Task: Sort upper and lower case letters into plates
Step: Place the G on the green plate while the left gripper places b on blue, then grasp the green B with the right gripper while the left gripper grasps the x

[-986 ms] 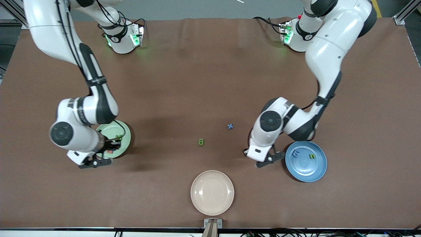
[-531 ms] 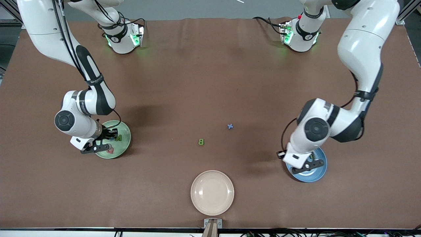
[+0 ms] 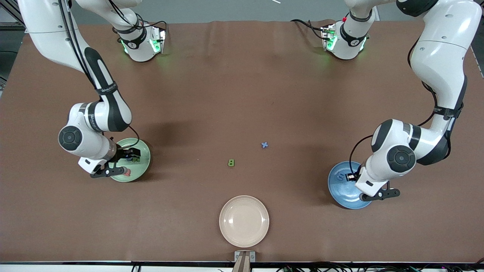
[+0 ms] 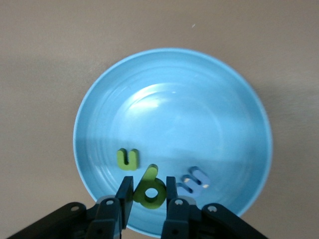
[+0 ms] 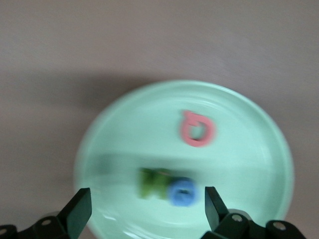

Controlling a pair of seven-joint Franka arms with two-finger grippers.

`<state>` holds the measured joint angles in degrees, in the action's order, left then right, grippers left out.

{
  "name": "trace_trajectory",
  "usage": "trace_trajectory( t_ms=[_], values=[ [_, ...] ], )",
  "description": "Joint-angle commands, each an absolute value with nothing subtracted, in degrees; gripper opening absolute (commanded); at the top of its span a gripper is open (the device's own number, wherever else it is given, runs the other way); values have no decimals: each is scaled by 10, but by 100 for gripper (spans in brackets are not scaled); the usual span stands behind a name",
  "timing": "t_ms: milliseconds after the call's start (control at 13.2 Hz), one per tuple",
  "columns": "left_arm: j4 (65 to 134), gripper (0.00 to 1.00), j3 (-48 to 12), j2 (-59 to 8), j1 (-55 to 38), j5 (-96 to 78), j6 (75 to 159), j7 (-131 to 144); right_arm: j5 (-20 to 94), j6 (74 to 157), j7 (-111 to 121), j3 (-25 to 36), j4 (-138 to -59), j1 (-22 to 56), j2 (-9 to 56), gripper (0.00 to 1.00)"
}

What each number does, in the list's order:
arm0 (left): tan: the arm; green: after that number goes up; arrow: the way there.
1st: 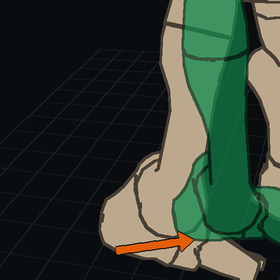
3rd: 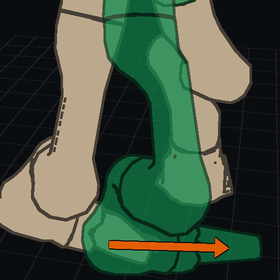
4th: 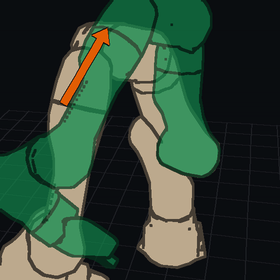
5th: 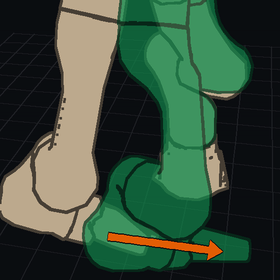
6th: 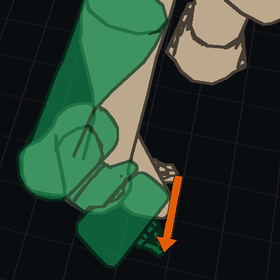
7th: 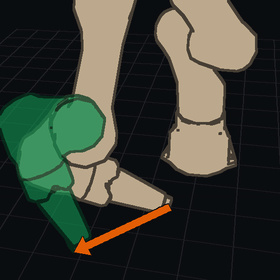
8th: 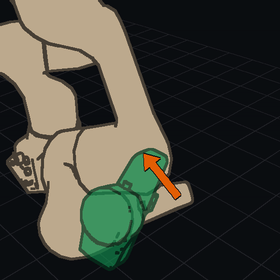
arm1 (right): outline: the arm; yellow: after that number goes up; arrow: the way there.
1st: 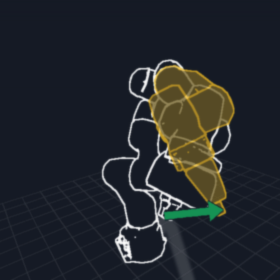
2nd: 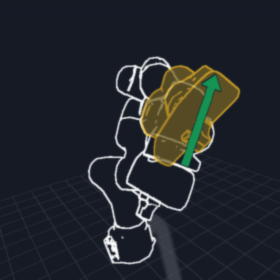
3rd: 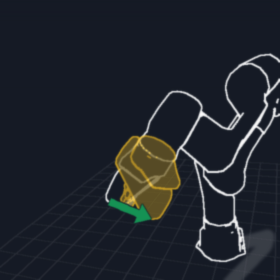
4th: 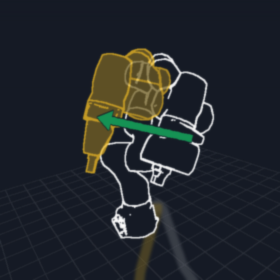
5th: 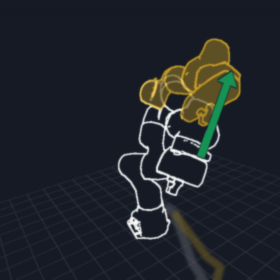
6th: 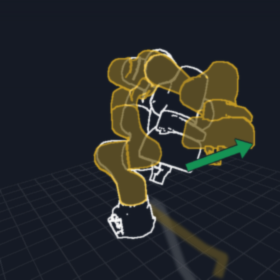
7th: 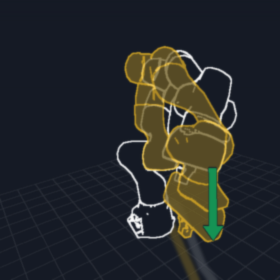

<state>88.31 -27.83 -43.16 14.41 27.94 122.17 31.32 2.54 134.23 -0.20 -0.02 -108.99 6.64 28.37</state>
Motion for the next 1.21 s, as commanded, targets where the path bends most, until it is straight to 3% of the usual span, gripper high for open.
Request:
trace_trajectory(
  t_ms=[0, 228, 303, 379, 455, 759, 910, 1138],
  values=[
    [917, 5, -282, -432, 156, 285, 1254, 308, 36, 1332, -167, -25, -1045, 131, 283, 100],
    [930, 17, -282, -434, 156, 285, 1274, 317, 35, 1333, -346, -24, -957, 219, 351, 100],
    [930, 40, -282, -434, 155, 285, 1274, 319, 34, 1333, -389, -24, -927, 244, 375, 100],
    [928, 77, -282, -434, 154, 285, 1274, 318, 26, 1332, -430, -24, -899, 271, 399, 100],
    [928, 100, -282, -431, 156, 285, 1274, 316, 25, 1332, -463, -21, -870, 292, 422, 100],
    [931, 100, -321, -416, 139, 279, 1240, 370, -11, 1325, -537, -18, -789, 326, 475, 99],
    [939, 100, -358, -416, 130, 282, 1231, 449, -56, 1327, -566, -18, -774, 337, 491, 87],
    [946, 100, -363, -420, 61, 288, 1236, 593, -74, 1334, -576, -18, -772, 355, 507, 76]
  ],
)
